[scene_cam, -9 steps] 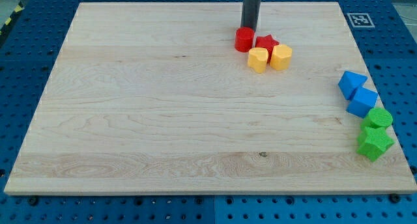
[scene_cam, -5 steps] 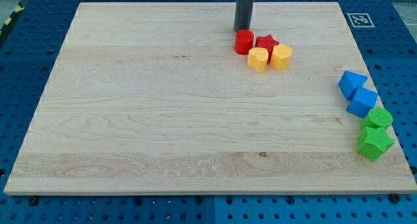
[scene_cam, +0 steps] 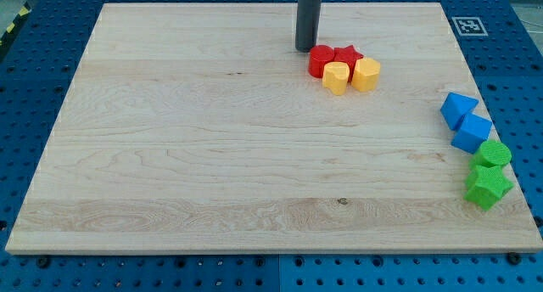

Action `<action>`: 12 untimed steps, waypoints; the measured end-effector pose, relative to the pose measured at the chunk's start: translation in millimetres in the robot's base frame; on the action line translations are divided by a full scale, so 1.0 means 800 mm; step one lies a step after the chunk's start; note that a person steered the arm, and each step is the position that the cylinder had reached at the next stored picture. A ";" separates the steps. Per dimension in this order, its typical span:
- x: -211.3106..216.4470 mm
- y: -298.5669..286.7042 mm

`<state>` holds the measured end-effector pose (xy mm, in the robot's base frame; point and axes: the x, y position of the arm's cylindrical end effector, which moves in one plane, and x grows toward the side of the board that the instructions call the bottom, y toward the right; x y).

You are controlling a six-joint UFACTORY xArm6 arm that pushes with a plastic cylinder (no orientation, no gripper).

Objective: Move the blue triangle below the yellow hexagon

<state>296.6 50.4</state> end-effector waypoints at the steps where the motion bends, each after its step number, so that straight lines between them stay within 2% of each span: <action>1: -0.015 0.035; 3: -0.027 0.164; 5: -0.028 0.182; 6: -0.029 0.246; 7: -0.029 0.271; 9: -0.026 0.287; 10: -0.019 0.330; 12: 0.015 0.369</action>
<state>308.5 345.2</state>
